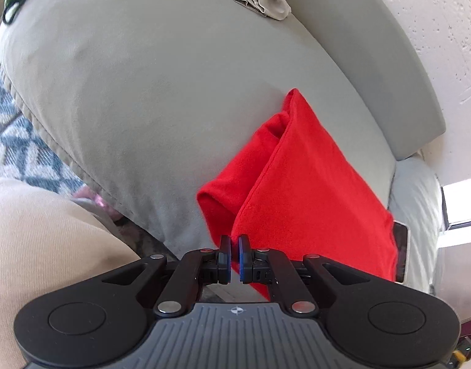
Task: Fold clothes
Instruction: 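Lower the folded shirt onto the sofa and open both grippers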
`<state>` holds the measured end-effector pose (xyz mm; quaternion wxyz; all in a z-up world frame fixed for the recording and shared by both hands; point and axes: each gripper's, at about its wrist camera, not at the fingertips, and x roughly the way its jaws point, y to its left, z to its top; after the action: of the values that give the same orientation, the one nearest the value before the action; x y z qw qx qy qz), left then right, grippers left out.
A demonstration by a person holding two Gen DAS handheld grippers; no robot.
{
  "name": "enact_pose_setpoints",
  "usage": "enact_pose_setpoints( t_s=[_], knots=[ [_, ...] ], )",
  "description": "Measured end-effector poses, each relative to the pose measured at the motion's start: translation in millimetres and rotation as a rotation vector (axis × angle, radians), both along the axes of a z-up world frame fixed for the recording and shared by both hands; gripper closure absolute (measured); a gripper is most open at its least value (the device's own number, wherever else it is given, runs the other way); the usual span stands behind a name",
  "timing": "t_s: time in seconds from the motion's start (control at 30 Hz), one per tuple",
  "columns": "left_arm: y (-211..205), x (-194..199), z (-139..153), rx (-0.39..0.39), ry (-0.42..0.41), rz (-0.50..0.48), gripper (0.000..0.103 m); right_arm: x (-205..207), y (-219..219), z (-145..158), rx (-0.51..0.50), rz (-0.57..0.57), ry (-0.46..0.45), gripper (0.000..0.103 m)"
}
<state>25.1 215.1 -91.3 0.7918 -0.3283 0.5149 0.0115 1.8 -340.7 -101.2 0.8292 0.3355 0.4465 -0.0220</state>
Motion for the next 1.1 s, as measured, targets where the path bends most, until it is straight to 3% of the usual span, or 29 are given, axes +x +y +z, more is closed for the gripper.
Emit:
enact_pose_setpoints(
  t_s=[0.13,0.23,0.33,0.43,0.57,0.67,0.83,0.97,1.03,1.1],
  knots=[
    [-16.3,2.0,10.1,0.111,-0.054,-0.050,0.100,1.1,3.2,-6.5,-0.021,0.008,0.015,0.097],
    [-7.1,1.9,17.7,-0.097,-0.098,0.004,0.101,-0.6,4.3,-7.6,-0.012,0.006,0.000,0.097],
    [6.9,7.2,24.9,-0.289,-0.120,0.103,0.101,0.1,-5.7,-0.2,0.088,-0.037,-0.028,0.097],
    [14.8,23.8,30.1,-0.333,-0.098,0.205,0.101,12.5,-13.6,8.3,0.124,-0.071,-0.030,0.097],
    [20.3,42.0,28.9,-0.336,-0.028,0.275,0.101,34.2,-18.4,13.3,0.125,-0.102,-0.009,0.097],
    [13.3,43.4,32.7,-0.287,-0.022,0.249,0.101,45.0,-16.6,16.0,0.123,-0.100,0.002,0.097],
    [21.5,24.5,35.2,-0.283,-0.016,0.212,0.101,40.6,-11.8,25.1,0.079,-0.065,-0.010,0.097],
    [25.9,11.5,24.5,-0.263,0.037,0.192,0.101,31.2,-16.3,23.3,0.042,-0.056,0.014,0.099],
    [24.5,10.1,16.2,-0.209,0.088,0.151,0.100,27.4,-19.3,18.1,0.017,-0.051,0.036,0.099],
    [22.4,6.4,12.4,-0.136,0.109,0.127,0.092,23.6,-19.8,10.5,0.006,-0.034,0.059,0.099]
  ],
)
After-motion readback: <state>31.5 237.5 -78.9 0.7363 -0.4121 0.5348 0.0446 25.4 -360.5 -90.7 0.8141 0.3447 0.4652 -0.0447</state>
